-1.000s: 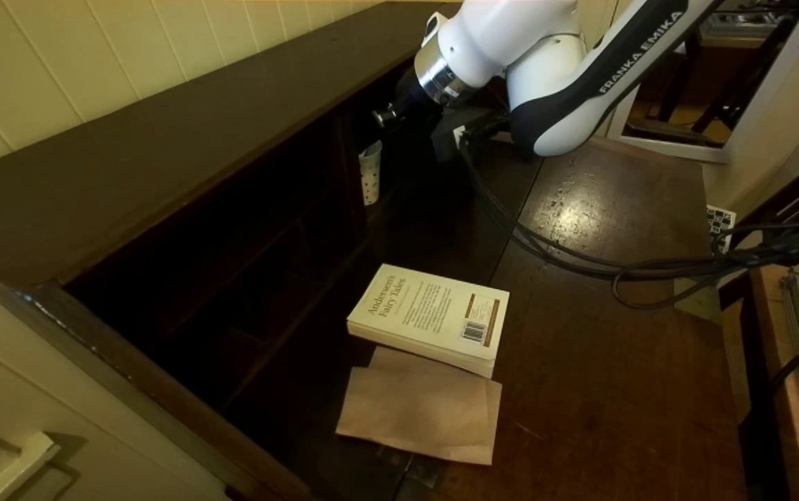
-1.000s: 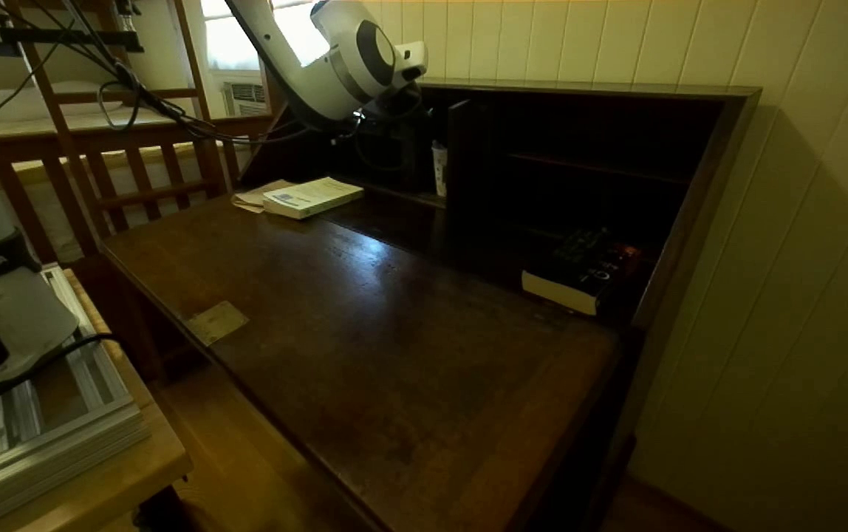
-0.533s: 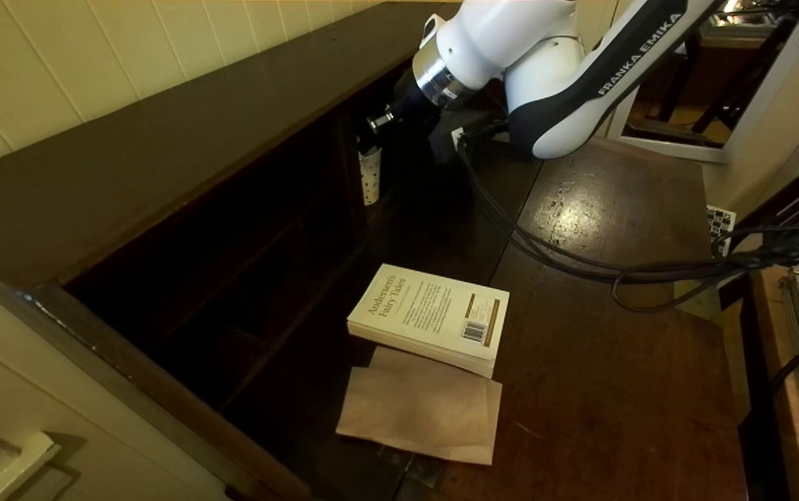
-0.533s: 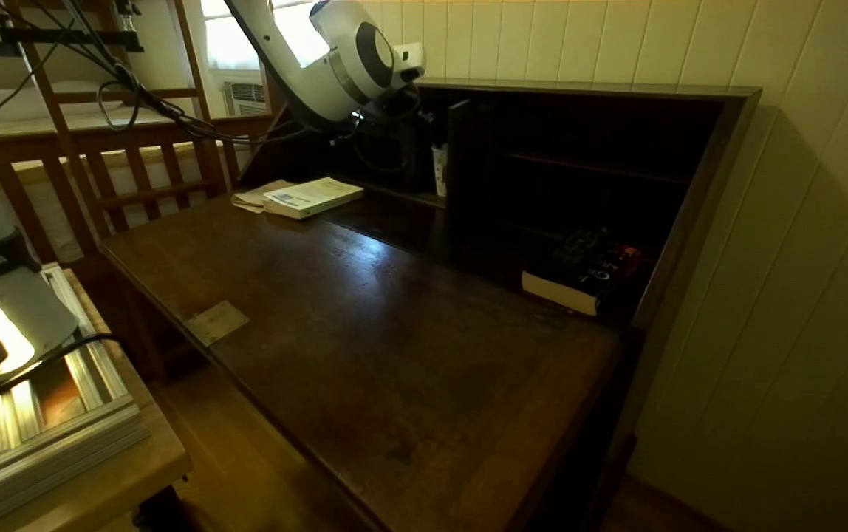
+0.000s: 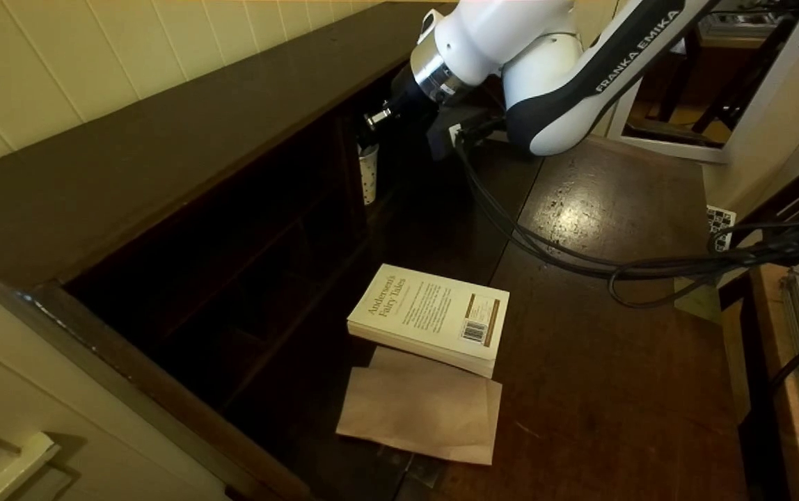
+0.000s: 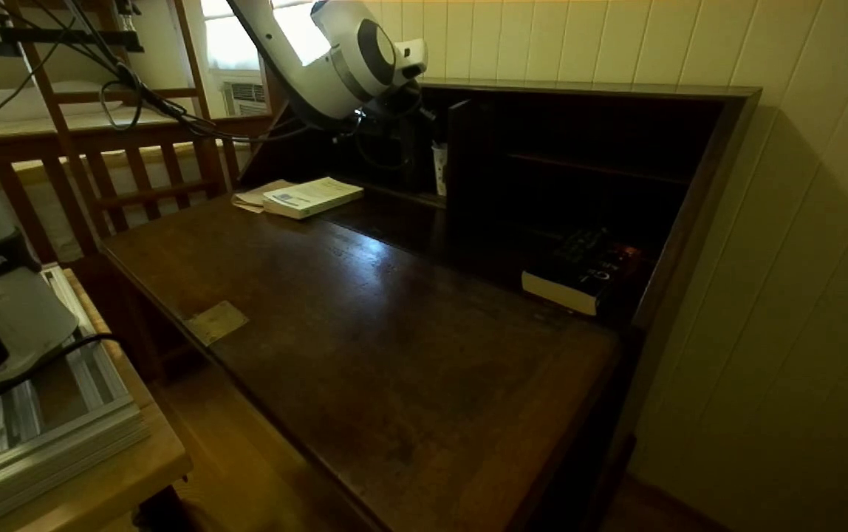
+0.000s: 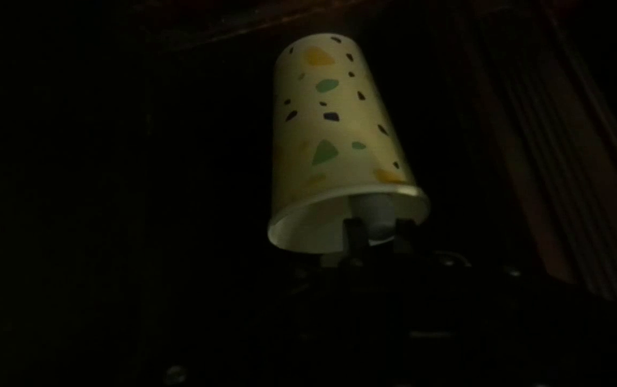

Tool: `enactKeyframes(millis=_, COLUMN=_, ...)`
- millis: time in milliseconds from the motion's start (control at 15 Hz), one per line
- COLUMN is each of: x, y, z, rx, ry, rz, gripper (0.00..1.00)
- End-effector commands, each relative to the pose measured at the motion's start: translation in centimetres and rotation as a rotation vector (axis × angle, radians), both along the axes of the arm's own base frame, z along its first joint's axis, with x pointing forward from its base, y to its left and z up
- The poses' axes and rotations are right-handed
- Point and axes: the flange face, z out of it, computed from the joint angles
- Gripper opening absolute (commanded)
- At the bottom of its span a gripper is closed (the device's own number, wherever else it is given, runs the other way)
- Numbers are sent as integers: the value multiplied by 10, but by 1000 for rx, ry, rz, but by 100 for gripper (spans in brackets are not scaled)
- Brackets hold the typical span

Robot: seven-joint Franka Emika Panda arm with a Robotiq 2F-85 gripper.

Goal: Remove the marker from the paper cup, put it on the table and close the door of time middle compartment

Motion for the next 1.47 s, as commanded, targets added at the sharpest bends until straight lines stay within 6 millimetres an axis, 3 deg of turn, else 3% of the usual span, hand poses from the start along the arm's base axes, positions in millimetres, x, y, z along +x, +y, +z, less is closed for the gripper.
enactKeyframes(millis=0, x=4, y=-1, z=4, rx=25, ry=-17, rz=-8, gripper=5)
enactKeyframes(millis=533, x=3, y=4, z=13, rx=-12, ry=-18, rz=6, gripper=5)
enactKeyframes(millis=1133, x=-19, y=8, z=33, rx=-93, ry=-3, rz=15, gripper=5)
enactKeyframes(millis=1400, x=-28, y=13, z=33, rx=-147, ry=0, rz=48, gripper=5)
